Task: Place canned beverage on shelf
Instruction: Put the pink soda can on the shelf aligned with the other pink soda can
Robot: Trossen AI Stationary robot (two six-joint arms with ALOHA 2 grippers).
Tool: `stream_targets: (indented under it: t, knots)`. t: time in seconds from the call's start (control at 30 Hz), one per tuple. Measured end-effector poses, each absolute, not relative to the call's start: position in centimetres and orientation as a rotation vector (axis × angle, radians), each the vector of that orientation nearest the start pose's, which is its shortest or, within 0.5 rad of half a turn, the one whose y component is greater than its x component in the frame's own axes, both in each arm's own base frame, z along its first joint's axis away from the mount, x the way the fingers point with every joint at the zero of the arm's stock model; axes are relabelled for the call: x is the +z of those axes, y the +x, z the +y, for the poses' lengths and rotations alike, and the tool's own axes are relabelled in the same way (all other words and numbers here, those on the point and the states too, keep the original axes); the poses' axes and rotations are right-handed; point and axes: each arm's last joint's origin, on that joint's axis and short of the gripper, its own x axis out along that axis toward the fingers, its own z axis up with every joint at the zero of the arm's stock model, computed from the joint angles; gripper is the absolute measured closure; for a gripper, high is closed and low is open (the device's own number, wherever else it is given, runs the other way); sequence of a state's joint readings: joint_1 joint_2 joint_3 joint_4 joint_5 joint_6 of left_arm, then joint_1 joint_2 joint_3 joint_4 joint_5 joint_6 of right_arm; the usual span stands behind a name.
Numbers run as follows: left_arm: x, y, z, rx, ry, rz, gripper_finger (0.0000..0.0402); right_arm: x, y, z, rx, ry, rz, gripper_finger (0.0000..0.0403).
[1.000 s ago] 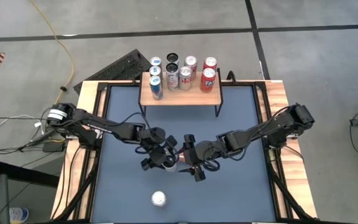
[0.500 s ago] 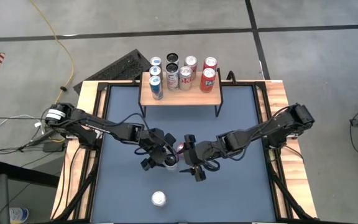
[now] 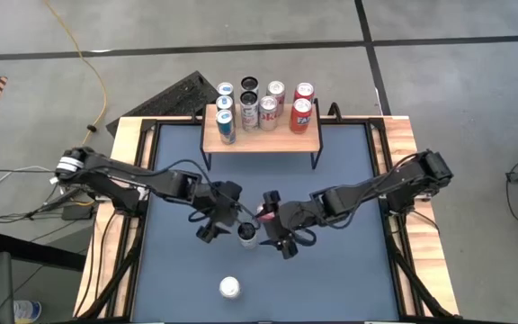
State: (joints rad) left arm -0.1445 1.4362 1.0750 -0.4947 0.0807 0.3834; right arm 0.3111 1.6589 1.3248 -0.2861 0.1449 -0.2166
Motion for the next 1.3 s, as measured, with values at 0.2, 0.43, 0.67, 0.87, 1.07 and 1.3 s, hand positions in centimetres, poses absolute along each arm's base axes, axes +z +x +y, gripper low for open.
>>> stream_targets:
  t: [0.2, 0.43, 0.67, 0.87, 1.07, 1.3]
  knots:
    - [28.7, 26.3, -5.5, -0.314, 0.281, 0.821, 0.0066, 30.4, 38.5, 11.9, 0.230, -0.443, 0.792, 0.0080]
    - [32.4, 21.9, -7.3, -0.216, 0.227, 0.698, 0.0067, 31.0, 42.0, 13.5, 0.341, -0.646, 0.999, 0.0080]
    - [34.2, 19.1, -8.6, -0.138, 0.246, 0.589, 0.0067, 31.1, 44.0, 14.0, 0.423, -0.739, 1.043, 0.0080]
    - [34.1, 18.8, -9.5, -0.134, 0.274, 0.580, 0.0067, 29.1, 44.2, 13.8, 0.484, -0.796, 1.126, 0.0080]
    - [33.8, 19.0, -9.8, -0.116, 0.288, 0.589, 0.0067, 29.0, 44.7, 13.5, 0.457, -0.789, 1.109, 0.0081]
    - [33.8, 19.0, -9.8, -0.113, 0.278, 0.591, 0.0067, 30.4, 44.3, 13.8, 0.441, -0.804, 1.062, 0.0081]
